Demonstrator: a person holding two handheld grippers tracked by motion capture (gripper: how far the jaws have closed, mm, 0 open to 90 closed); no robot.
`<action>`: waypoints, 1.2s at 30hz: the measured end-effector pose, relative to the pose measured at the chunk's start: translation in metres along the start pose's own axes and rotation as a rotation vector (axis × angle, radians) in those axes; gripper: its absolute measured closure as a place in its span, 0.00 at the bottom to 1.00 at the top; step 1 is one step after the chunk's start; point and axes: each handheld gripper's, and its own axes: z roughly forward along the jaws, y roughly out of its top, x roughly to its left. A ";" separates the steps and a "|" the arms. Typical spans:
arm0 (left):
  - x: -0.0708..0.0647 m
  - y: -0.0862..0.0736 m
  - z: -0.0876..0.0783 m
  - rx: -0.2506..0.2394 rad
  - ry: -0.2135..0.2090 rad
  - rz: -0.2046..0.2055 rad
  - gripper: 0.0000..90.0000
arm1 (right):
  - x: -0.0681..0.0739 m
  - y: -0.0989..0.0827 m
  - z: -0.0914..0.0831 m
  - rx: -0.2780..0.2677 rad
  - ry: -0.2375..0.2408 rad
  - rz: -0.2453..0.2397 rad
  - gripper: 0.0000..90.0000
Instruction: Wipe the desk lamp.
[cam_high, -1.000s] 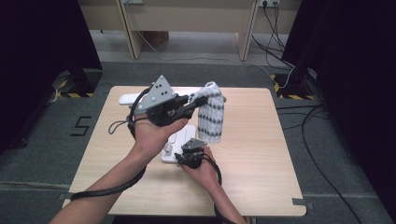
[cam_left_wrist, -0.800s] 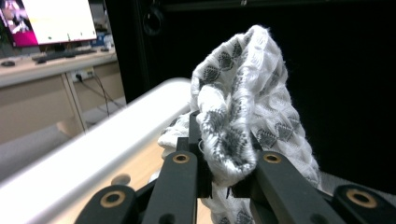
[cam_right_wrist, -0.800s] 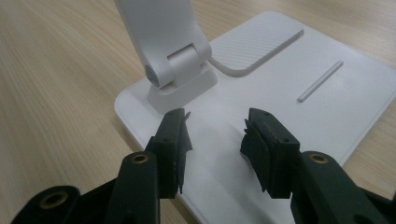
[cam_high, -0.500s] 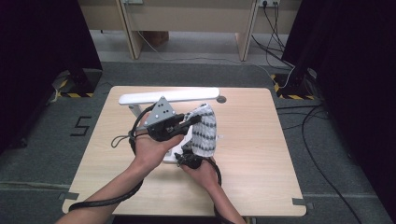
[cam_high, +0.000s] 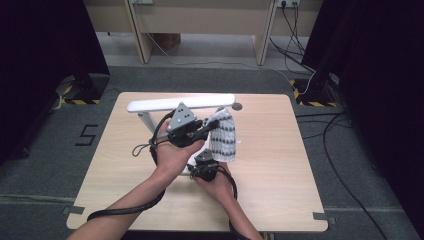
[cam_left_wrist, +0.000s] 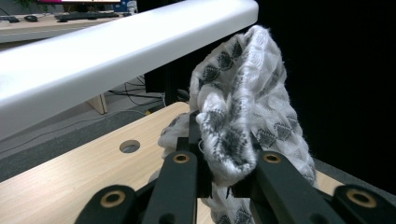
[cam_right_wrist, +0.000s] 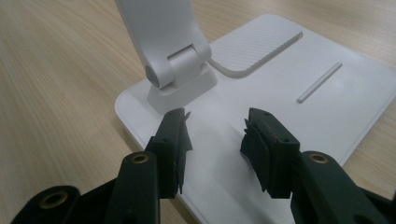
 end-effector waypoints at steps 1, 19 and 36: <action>0.000 0.000 0.002 0.001 0.008 -0.001 0.92 | 0.000 0.000 0.000 -0.005 0.000 -0.002 0.65; 0.000 0.001 0.016 -0.043 0.074 -0.030 0.92 | -0.001 0.000 -0.001 0.014 0.000 -0.011 0.65; -0.005 0.012 0.016 -0.087 0.081 -0.031 0.92 | -0.001 0.000 -0.001 0.015 0.003 -0.011 0.65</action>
